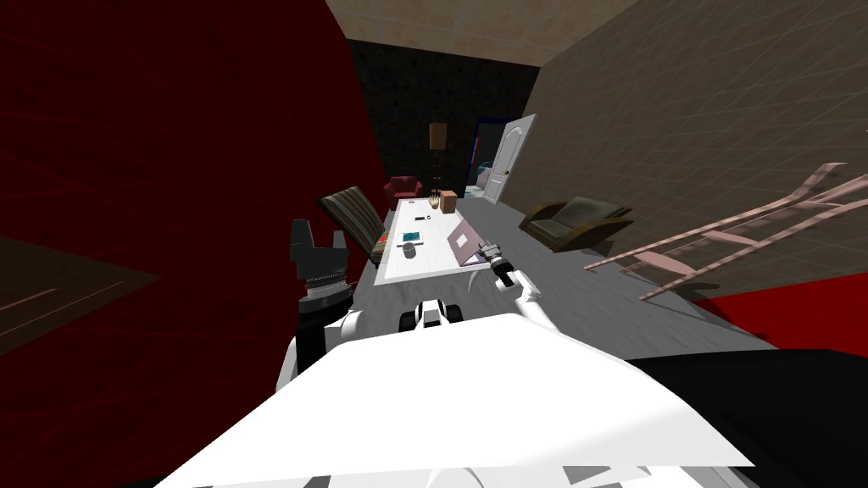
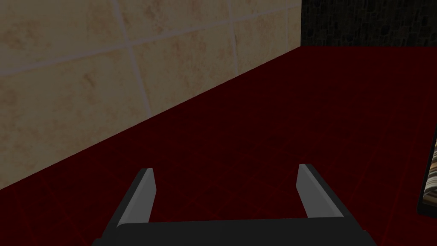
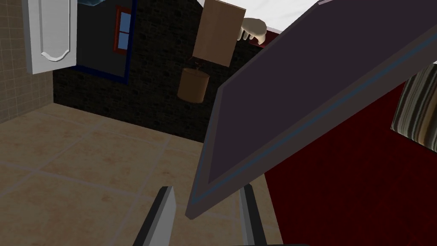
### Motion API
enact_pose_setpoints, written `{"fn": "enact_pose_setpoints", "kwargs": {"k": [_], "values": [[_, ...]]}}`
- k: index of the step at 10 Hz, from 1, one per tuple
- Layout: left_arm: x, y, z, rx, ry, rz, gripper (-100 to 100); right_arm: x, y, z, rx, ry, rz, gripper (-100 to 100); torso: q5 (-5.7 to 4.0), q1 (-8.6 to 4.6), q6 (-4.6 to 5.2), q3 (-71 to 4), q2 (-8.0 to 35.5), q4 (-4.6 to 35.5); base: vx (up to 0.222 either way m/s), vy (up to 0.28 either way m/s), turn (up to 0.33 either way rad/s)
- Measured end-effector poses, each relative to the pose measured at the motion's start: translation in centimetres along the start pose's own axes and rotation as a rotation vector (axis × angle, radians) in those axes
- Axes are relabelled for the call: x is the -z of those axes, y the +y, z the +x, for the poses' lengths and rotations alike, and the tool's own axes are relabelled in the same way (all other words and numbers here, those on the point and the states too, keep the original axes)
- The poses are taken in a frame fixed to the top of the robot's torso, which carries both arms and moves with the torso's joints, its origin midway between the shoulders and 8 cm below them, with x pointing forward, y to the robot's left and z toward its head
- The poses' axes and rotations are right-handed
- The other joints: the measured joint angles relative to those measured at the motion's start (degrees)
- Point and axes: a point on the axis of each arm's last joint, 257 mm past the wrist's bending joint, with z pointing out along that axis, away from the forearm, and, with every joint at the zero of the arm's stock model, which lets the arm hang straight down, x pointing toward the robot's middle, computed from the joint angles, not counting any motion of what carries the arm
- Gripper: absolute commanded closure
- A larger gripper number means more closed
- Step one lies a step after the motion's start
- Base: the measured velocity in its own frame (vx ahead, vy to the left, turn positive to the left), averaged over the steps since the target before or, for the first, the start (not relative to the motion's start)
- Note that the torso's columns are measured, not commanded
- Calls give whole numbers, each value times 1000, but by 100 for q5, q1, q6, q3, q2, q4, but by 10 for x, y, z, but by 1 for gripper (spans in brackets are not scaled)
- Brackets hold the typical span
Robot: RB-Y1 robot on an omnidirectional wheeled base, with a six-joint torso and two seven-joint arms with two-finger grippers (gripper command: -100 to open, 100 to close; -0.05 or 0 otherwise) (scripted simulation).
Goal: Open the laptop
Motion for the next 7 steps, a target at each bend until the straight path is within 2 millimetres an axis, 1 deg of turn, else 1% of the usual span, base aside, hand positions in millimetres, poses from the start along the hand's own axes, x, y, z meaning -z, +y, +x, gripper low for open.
{"fn": "enact_pose_setpoints", "kwargs": {"k": [2,3,7], "values": [[0,0,0,0,0,0,0,-2,6,8,-62,0,-1,100,-4,-8,-5,-2,-4,-3,0,-70,-10],[0,0,0,0,0,0,0,-2,6,8,-68,-2,-1,100,12,8,-6,-1,1,16,33,-95,-69],[0,0,0,0,0,0,0,4,28,29,-205,-3,-15,100,-4,-8,-16,-10,-19,-2,42,-93,-25]]}}
